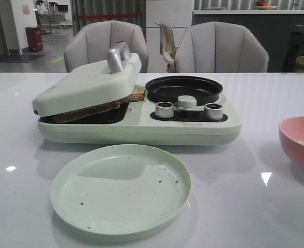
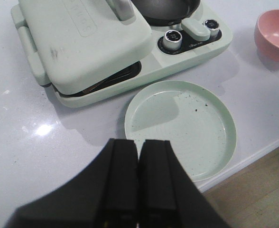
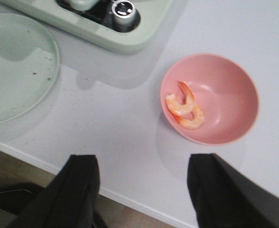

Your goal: Make breakfast with bread and shrimp

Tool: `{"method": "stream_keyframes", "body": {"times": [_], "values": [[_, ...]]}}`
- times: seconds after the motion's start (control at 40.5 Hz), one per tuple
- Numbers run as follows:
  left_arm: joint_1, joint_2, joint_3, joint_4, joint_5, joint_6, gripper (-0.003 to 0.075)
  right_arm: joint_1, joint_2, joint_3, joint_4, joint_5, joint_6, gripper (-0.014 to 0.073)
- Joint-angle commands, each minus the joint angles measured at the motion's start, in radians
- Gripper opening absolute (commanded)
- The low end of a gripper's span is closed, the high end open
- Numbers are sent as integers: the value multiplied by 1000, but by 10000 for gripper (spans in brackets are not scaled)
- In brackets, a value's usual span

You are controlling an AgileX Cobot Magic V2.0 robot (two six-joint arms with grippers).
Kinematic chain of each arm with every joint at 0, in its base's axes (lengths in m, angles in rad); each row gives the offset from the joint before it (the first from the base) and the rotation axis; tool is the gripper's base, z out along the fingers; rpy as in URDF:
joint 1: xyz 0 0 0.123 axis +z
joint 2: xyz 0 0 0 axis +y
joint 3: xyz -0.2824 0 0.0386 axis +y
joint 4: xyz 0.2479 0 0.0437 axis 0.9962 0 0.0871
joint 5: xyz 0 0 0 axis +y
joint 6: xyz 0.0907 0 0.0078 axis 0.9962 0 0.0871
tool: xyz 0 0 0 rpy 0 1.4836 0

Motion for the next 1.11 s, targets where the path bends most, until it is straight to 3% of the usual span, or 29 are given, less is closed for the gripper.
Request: {"method": "stream_keyframes", "body": {"times": [0.0, 0.272, 0.444, 0.864, 1.086], "values": [[-8, -6, -28, -5, -80, -8, 110, -79, 96, -72, -36, -20, 17, 516], [-8, -6, -21, -5, -73, -8, 110, -372, 353, -130, -36, -77, 15, 516], [-8, -6, -12, -5, -75, -8, 110, -486, 498, -130, -36, -200, 15, 516], [-8, -6, 21, -7, -74, -8, 110, -497, 743, -130, -9, -444, 15, 505], [-8, -6, 21, -7, -74, -8, 110, -496, 805, -155, -9, -463, 15, 301]]}}
